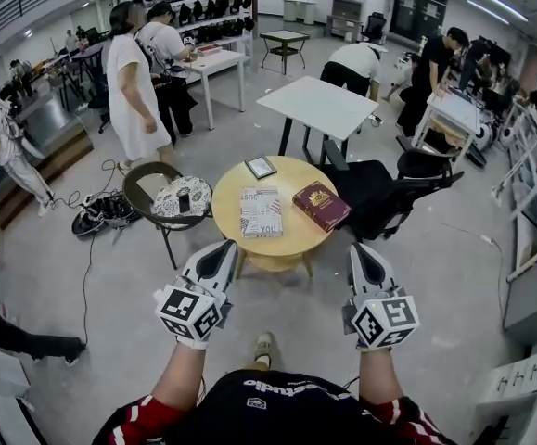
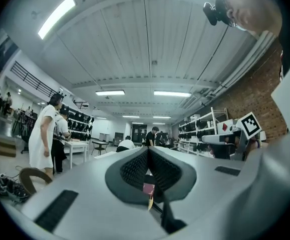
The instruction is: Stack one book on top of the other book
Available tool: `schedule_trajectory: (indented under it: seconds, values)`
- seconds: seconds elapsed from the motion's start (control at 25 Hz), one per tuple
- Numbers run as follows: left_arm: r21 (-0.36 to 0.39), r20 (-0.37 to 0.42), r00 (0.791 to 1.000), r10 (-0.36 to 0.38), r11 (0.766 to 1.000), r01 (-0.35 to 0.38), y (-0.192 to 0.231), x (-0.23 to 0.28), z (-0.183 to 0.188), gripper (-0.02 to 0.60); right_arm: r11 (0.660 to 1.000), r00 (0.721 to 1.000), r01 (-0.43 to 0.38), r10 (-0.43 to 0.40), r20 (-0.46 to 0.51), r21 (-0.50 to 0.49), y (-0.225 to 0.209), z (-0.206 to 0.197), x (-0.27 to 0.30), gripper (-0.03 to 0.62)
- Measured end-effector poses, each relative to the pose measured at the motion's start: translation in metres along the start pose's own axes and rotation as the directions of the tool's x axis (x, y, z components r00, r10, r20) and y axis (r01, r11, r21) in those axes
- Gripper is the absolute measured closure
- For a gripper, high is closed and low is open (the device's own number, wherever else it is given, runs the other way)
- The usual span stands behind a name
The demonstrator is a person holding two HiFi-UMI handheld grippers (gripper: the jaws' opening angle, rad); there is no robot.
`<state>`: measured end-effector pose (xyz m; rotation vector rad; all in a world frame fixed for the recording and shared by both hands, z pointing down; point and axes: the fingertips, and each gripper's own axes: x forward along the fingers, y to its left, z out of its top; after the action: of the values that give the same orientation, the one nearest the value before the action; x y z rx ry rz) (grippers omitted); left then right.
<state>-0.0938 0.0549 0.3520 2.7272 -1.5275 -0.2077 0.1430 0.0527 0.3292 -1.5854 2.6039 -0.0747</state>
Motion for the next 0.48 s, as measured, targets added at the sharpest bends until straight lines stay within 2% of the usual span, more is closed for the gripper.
schedule_trajectory:
  seconds: [0.28, 0.48]
  values:
    - [-0.003, 0.001, 1.0, -0.005, 1.0, 0.005, 0.03, 0.048, -0.004, 0.566, 1.0, 1.0, 0.0, 0.0, -0.017, -0.021, -0.02, 0.001, 0.048, 0.568]
    - [-0.018, 0.001, 0.999, -0.036, 0.999, 0.036, 0.05, 0.095, -0.008, 0.566, 0.999, 0.999, 0.024, -0.024, -0.022, -0.037, -0.043, 0.005, 0.082, 0.568]
